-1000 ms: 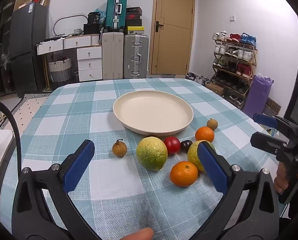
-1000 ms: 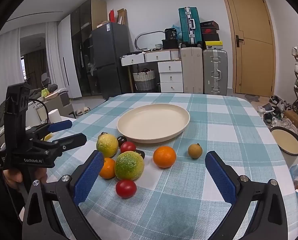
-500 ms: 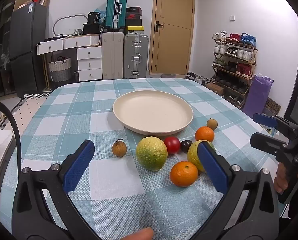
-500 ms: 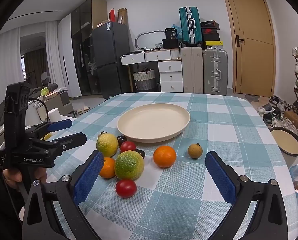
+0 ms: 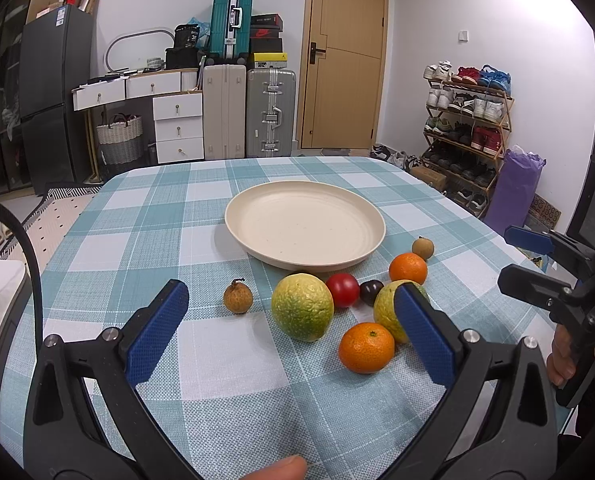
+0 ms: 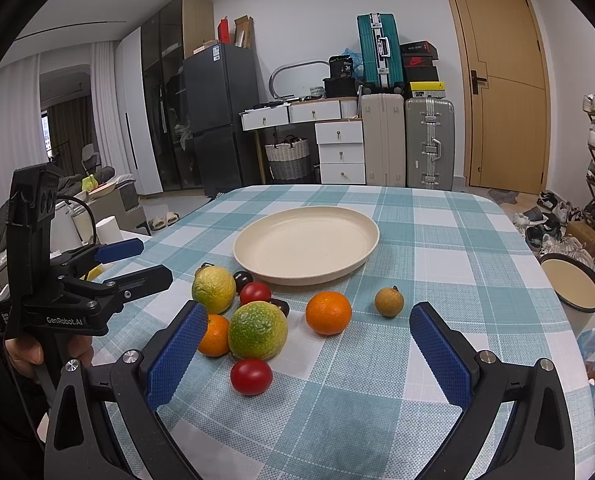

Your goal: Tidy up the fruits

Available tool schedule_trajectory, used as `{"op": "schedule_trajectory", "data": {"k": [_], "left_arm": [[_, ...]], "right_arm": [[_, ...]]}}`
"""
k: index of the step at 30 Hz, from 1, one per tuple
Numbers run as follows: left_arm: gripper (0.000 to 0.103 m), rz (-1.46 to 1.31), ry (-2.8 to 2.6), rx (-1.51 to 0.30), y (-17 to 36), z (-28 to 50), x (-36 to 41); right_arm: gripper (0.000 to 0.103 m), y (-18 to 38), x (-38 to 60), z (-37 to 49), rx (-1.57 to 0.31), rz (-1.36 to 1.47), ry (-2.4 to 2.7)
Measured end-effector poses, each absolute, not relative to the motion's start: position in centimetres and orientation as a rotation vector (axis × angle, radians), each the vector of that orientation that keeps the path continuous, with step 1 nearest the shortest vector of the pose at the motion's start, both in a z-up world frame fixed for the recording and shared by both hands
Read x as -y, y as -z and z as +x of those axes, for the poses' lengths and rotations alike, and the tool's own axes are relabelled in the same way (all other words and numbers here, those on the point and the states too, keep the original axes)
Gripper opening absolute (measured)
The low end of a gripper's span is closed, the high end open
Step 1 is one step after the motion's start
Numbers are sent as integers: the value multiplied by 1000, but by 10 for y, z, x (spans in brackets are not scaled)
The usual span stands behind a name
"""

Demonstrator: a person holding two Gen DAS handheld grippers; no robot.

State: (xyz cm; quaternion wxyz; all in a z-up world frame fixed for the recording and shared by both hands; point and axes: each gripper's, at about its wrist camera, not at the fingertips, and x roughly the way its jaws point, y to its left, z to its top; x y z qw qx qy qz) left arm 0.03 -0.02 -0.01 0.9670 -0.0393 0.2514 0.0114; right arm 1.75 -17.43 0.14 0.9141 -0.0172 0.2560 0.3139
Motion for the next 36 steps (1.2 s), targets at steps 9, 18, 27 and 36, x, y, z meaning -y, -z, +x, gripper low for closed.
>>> {"op": "schedule_trajectory", "data": {"k": [9,18,27,36], "left_arm": [[102,-79,-23,-509,0,1,0],[102,-79,-24,-508,0,0,0],[102,-79,-23,-509,0,0,0],[102,-79,-23,-508,0,0,0]], "right_arm": [[103,-1,174,17,-528,-35,-646],[103,-1,174,18,-529,-36,-644],[103,-1,174,18,-530,-37,-645],[103,-1,176,18,-531,-40,-650]]}}
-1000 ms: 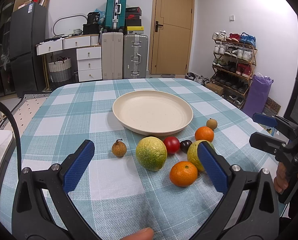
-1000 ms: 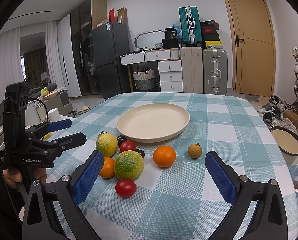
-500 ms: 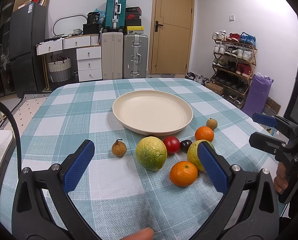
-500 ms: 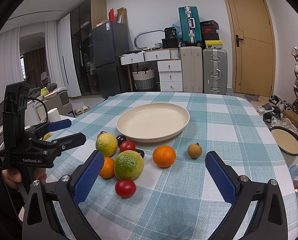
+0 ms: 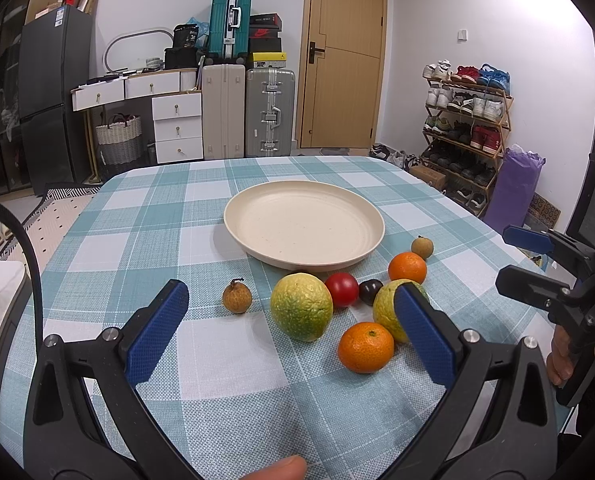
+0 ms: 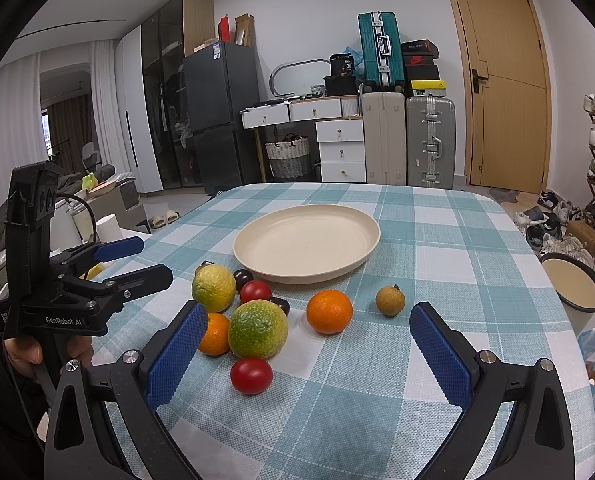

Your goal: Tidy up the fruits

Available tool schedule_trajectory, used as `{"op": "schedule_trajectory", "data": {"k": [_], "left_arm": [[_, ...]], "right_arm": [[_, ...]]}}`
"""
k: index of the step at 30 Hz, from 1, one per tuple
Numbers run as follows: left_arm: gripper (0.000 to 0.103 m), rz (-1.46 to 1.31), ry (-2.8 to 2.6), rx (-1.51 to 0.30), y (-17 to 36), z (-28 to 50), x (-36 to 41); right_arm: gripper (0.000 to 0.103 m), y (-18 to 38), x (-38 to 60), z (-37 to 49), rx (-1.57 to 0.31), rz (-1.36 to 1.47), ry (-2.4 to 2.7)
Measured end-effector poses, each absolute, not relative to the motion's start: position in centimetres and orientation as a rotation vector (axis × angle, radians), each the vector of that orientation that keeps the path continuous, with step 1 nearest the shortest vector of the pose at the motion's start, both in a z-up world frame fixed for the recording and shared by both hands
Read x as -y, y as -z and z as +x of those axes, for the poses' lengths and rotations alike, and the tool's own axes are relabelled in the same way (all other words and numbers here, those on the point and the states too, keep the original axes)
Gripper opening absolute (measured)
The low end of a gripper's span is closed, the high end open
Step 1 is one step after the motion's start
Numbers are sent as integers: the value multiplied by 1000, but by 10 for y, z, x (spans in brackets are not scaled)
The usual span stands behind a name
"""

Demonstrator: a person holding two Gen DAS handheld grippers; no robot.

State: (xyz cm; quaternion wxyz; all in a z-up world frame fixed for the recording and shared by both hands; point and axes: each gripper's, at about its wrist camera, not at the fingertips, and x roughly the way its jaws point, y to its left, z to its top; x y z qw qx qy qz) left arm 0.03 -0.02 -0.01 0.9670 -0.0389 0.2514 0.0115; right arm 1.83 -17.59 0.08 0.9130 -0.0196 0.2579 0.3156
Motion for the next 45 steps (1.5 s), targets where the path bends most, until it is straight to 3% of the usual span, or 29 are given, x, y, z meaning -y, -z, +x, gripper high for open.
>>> {"op": "schedule_trajectory", "data": {"k": [45], "left_arm": [[102,-72,9,-531,5,2,6]], "right_arm": [[103,3,181,25,-580,-29,-600]]}}
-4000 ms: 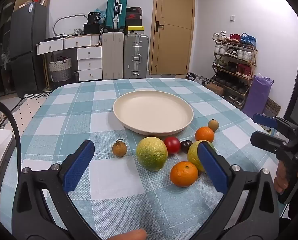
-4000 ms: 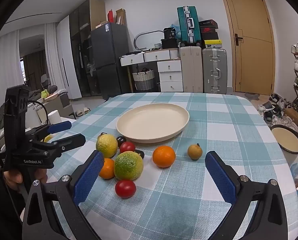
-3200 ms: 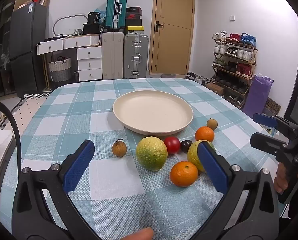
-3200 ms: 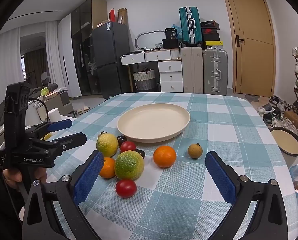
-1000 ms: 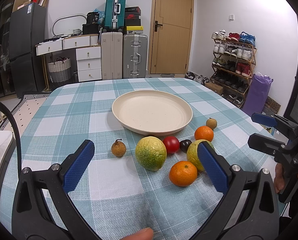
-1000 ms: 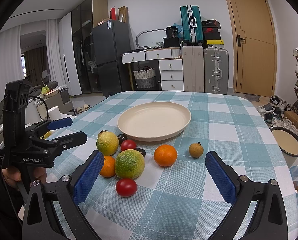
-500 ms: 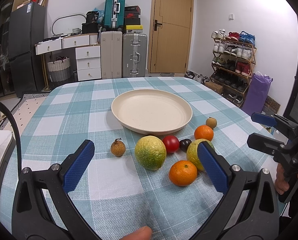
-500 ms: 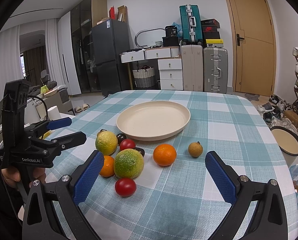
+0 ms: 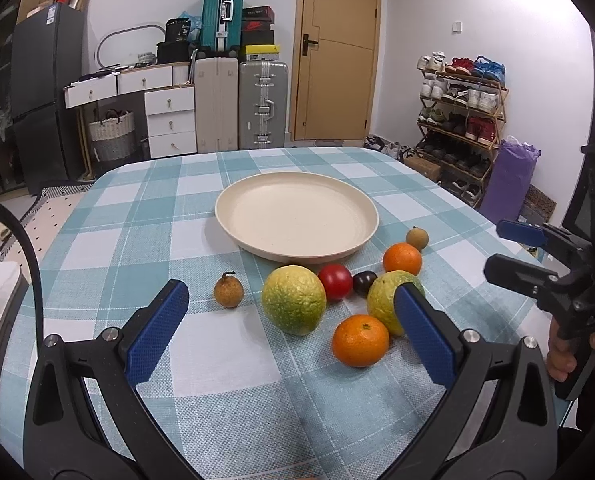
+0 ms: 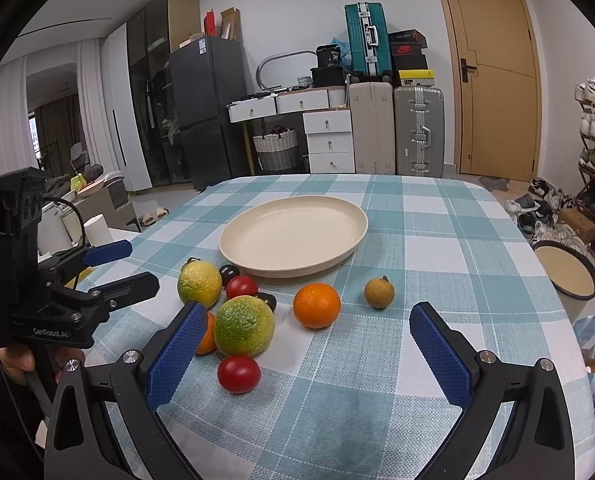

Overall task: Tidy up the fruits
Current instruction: 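Move the right tool toward the red tomato while the left tool approaches the orange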

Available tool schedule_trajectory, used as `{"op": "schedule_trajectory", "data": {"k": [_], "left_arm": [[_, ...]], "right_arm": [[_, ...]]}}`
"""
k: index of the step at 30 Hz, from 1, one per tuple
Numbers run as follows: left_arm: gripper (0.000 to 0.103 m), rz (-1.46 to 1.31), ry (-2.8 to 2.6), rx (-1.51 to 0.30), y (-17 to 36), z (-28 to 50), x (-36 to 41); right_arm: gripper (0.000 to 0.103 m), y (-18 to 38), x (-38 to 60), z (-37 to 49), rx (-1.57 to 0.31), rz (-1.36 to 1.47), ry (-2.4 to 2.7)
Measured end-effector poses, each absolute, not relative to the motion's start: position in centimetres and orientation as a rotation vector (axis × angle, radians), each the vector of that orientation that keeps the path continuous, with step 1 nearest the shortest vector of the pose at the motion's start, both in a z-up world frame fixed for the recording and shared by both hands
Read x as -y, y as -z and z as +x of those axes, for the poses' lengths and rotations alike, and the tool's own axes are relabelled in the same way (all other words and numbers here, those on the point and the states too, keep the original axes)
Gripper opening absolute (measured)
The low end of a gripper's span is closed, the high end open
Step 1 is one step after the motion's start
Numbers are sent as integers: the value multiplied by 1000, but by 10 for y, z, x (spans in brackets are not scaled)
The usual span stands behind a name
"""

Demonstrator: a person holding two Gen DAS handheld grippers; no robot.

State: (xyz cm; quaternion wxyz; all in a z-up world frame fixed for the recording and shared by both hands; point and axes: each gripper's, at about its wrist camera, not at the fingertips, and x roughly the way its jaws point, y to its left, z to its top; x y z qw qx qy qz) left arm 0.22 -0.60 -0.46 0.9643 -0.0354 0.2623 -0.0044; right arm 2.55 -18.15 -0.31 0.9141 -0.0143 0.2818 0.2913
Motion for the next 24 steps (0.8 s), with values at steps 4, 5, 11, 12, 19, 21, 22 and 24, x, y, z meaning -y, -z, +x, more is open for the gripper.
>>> {"op": "schedule_trajectory", "data": {"k": [4,5,11,12,19,21,22,24], "left_arm": [[102,-61,11,-530,4,1,8],[102,-57,8,-532,4,1,8],[102,-38,38,-580,6,6,14],[102,-33,45,-592,7,7,15],[100,-37,115,-650,14,13,22],[99,-31,123,-662,15,14,23],[98,-28,123,-673,16,16,24],[98,-24,131,-693,19,18,25]], "right_arm": [[103,6,180,30,-614,-27,-599],[103,6,179,32,-625,-29,-606],[102,17,168,37,-717,-89,-633],[102,18,168,37,-728,-97,-636],[84,31,158,36,-832,-109,-696],[80,33,154,33,-842,-118,-715],[78,34,152,32,-853,-119,-727],[72,36,148,30,-879,-114,-755]]}}
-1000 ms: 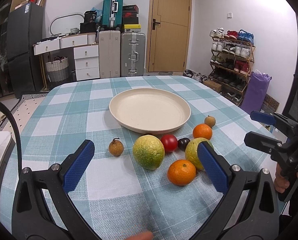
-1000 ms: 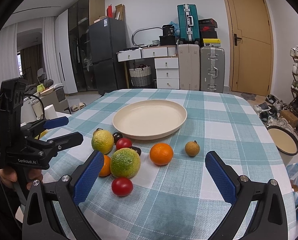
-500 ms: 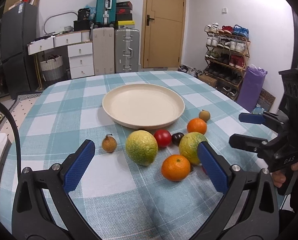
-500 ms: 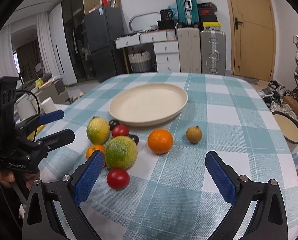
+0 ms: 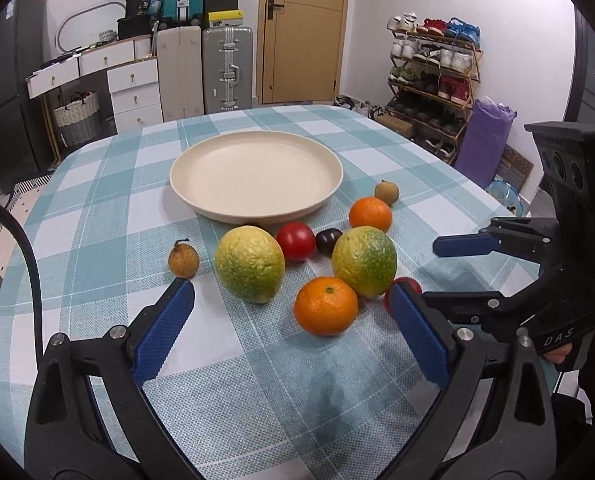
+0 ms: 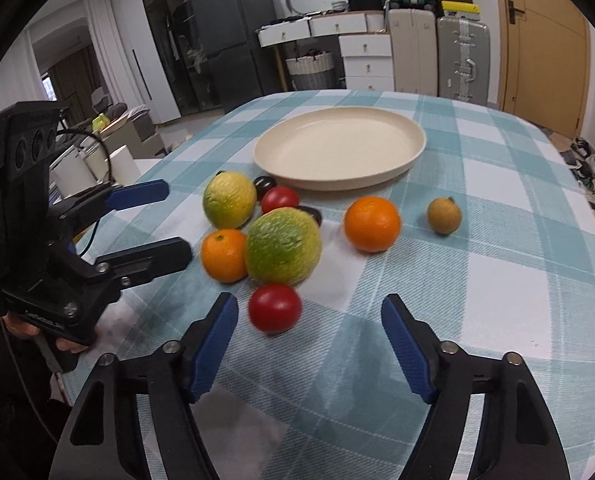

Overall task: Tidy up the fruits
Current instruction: 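Move the right tool toward the red tomato while the left tool approaches the orange, then close the right gripper on the red tomato while the left gripper closes on the orange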

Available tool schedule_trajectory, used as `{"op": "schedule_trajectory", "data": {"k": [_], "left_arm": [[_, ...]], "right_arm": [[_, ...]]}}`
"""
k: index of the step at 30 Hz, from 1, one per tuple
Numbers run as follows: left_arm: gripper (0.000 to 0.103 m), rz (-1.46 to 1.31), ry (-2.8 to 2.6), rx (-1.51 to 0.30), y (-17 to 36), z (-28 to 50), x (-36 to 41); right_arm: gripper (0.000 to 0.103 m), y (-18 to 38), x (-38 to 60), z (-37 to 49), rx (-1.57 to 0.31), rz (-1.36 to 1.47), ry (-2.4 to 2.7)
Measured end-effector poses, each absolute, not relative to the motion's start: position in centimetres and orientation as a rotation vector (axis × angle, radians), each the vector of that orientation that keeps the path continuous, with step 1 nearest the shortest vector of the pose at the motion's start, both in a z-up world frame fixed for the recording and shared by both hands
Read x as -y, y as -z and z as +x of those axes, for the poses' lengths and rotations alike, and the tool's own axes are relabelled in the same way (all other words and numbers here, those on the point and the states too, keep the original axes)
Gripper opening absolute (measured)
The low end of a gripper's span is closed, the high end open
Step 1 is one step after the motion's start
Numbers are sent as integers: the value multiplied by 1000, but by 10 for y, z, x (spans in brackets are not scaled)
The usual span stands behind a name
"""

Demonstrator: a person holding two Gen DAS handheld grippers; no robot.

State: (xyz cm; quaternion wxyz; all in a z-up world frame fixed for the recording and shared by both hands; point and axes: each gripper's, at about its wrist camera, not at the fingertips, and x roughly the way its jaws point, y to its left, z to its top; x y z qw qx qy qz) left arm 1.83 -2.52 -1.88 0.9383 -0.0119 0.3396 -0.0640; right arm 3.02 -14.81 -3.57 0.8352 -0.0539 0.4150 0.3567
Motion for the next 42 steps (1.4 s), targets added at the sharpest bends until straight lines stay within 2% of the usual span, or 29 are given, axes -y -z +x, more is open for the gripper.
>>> {"op": "schedule_trajectory", "data": {"k": [5,13,20,26,33,41,42], "left_arm": [[90,-65,136,-759,29,25,21],[90,-76,145,-788,33,23,21],[90,-78,147,-818,36,25,25],[90,-83,149,-861,41,31,29],[68,-92,164,-915,50,40,36],[67,-84,169,-916,51,48,41],[64,-88,171,-914,51,49,42]], "right_arm": [[59,41,139,32,-928,-86,-781],[49,45,126,30,-945,-135,-800],[33,45,122,31,-952,-141,-783],[32,40,132,25,-924,-102,-795],[31,33,149,27,-898,-51,-786],[33,36,151,28,-935,-29,-798],[33,35,150,27,-932,-40,-797]]}}
